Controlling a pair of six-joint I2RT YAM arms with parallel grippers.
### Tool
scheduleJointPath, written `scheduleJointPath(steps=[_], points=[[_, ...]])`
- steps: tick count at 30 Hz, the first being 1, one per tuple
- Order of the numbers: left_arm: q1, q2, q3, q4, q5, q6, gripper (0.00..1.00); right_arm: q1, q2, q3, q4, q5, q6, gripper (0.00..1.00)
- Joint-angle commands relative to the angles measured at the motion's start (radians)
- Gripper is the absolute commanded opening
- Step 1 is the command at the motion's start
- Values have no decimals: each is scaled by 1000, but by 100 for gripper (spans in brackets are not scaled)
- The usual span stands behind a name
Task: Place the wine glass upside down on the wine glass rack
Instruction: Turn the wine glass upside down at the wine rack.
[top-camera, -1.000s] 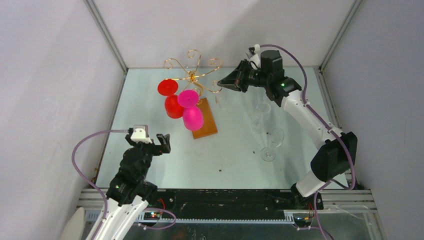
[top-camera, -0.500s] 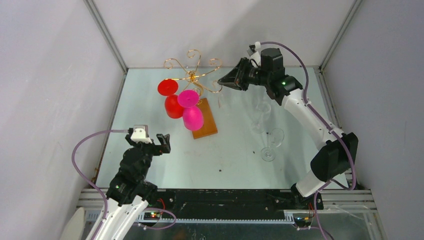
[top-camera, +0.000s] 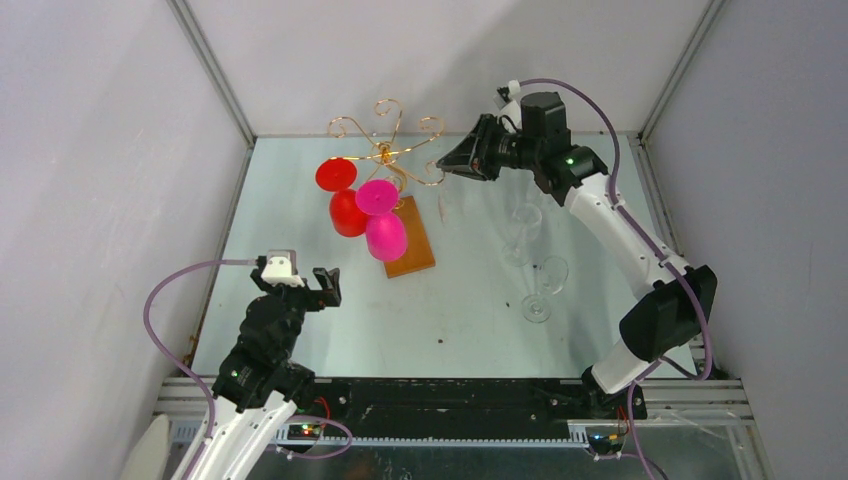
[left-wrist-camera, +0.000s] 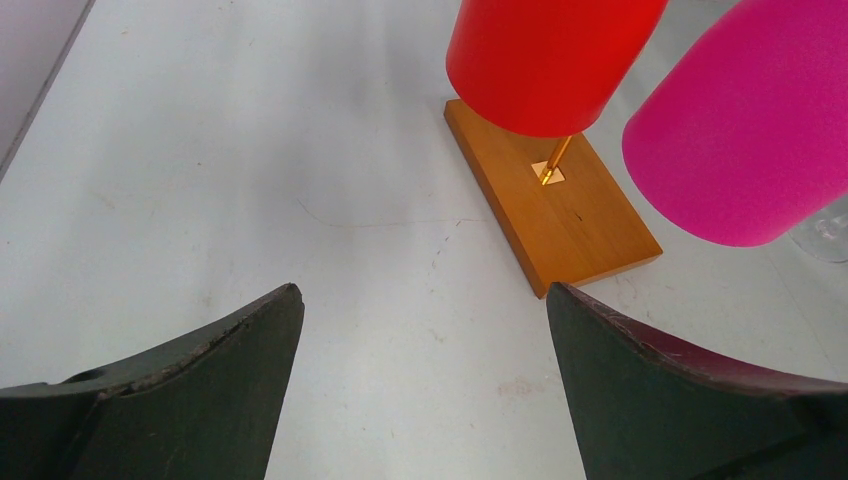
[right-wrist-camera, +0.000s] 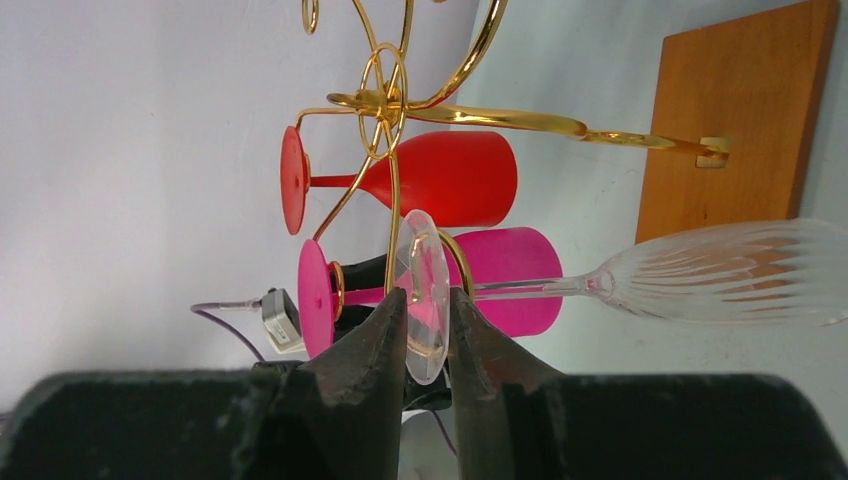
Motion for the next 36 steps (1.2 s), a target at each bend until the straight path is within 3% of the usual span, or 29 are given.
scheduleJointPath(steps=[1,15,26,36], points=[[-6,-4,8,14,-20,-5,100,2,-7,58,-44,27,-62,24],[-7,0,9,14,-20,-5,100,4,13,116,-156,56,-147,27],[-7,4,8,16,-20,-5,100,-5,-14,79,-122,32,-149,31],[-7,5,8,17,-17,-5,100,-45,-94,-15,-71,17,-147,43]])
